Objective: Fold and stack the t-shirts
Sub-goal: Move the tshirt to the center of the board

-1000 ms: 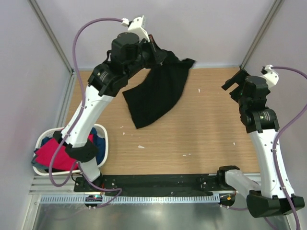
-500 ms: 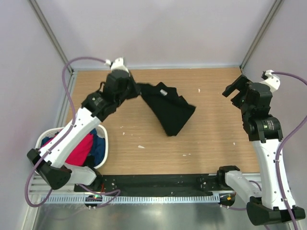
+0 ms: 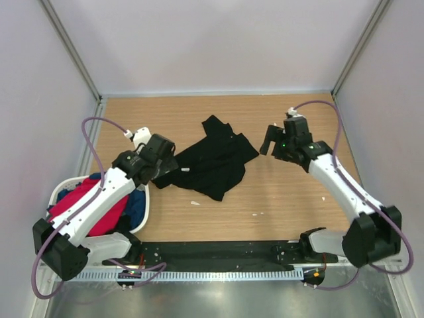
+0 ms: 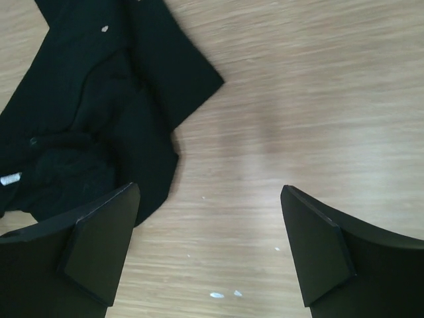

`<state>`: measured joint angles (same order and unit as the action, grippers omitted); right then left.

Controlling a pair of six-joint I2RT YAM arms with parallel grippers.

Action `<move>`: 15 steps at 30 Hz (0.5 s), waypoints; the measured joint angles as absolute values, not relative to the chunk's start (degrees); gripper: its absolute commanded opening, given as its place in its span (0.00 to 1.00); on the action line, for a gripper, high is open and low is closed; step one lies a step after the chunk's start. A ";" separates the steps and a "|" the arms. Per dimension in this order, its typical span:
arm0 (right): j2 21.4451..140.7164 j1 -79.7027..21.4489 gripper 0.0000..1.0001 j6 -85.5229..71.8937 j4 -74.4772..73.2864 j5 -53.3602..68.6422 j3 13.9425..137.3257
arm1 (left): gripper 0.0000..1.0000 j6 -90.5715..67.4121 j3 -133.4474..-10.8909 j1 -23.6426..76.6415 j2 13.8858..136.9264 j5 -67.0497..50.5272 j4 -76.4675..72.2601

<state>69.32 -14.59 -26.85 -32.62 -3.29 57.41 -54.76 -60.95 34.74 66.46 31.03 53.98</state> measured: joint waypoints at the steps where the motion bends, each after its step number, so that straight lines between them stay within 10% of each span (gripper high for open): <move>1: 71.59 -15.75 0.88 -26.85 -31.22 -3.05 57.69 | 1.00 -54.85 -61.95 34.74 66.92 30.96 54.41; 15: 108.97 -18.28 0.66 -26.87 -16.38 -1.74 77.41 | 0.95 -47.62 -70.70 43.40 82.04 17.32 42.57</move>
